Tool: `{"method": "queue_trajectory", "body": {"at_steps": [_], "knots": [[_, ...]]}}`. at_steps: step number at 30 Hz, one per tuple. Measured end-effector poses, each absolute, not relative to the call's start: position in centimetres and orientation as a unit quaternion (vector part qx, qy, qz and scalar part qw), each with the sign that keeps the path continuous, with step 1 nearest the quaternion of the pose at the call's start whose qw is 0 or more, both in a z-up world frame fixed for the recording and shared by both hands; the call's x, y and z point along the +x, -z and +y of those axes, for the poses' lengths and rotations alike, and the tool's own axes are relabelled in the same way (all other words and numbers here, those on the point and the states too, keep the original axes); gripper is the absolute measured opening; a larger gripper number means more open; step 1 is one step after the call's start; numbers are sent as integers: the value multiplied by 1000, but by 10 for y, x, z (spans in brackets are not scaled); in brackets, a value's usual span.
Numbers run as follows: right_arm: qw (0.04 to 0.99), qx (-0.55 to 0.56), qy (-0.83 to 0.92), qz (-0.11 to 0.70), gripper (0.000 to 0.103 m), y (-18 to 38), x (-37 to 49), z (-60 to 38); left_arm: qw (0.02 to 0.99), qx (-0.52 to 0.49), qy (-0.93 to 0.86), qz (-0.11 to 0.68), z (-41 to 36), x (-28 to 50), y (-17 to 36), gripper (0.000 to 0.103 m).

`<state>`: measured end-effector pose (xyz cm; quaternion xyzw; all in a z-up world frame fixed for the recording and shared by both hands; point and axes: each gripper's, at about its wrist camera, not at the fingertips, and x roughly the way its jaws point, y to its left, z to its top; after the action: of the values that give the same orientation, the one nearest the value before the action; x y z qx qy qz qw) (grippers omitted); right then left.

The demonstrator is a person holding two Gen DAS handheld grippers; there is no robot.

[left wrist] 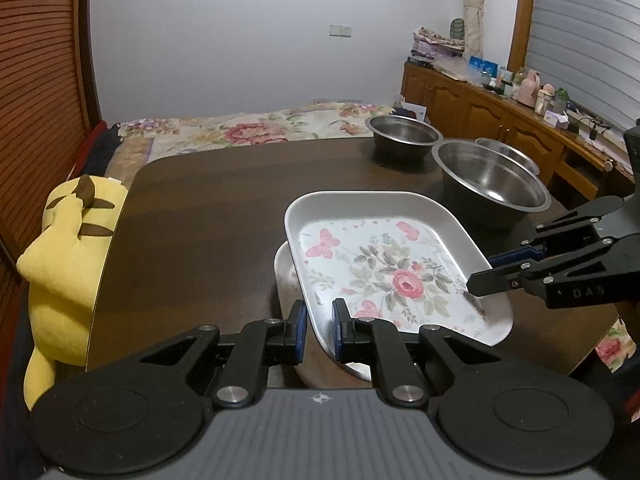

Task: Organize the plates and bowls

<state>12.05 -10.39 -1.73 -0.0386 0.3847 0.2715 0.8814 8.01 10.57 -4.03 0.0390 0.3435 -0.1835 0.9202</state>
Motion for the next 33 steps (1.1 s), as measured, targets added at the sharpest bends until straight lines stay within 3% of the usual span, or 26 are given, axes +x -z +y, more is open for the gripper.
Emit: {"method": "queue_trajectory", "body": {"at_steps": [23, 33], "knots": [[892, -15, -266, 364, 23, 23, 123, -108, 924, 53, 152, 346, 102, 86, 60, 14], [910, 2, -249, 332, 23, 6, 121, -129, 934, 38, 155, 319, 99, 86, 41, 28]]}}
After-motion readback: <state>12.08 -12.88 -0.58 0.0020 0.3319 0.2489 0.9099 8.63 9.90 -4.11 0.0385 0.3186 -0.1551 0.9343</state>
